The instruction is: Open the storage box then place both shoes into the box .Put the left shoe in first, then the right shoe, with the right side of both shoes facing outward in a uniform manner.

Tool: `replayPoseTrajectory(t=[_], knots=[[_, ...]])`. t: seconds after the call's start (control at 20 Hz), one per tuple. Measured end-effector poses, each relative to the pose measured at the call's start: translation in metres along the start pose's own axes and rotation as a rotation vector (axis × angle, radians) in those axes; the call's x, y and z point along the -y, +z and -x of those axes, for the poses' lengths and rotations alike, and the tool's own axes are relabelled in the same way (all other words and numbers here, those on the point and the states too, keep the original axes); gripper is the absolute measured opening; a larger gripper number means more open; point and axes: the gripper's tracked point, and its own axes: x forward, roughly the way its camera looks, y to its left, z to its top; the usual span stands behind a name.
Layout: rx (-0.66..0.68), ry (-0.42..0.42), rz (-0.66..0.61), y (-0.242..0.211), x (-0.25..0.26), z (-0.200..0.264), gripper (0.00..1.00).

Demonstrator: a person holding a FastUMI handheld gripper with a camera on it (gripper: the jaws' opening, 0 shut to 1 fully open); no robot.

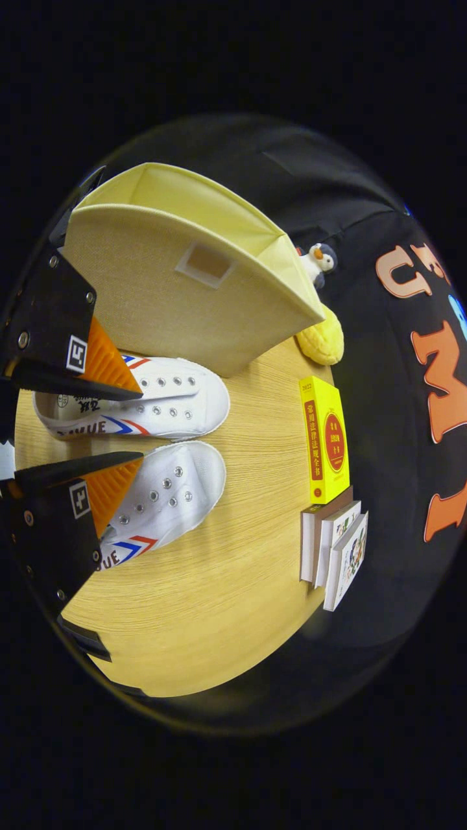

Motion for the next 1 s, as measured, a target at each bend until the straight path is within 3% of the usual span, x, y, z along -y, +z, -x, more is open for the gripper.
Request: replayPoseTrajectory(t=[0.25,0.5,0.65,0.75,0.85,1.0], knots=[[-0.071,0.033,-0.002,-0.015,-0.003,-0.016,0.46],[-0.150,0.094,-0.008,-0.023,-0.010,-0.025,0.24],[-0.196,0.133,-0.084,-0.024,-0.011,-0.026,0.23],[-0.147,0.154,-0.053,-0.021,-0.011,-0.026,0.23],[-0.095,0.171,-0.049,-0.020,-0.010,-0.026,0.16],[-0.083,0.223,-0.211,-0.018,-0.010,-0.023,0.01]])
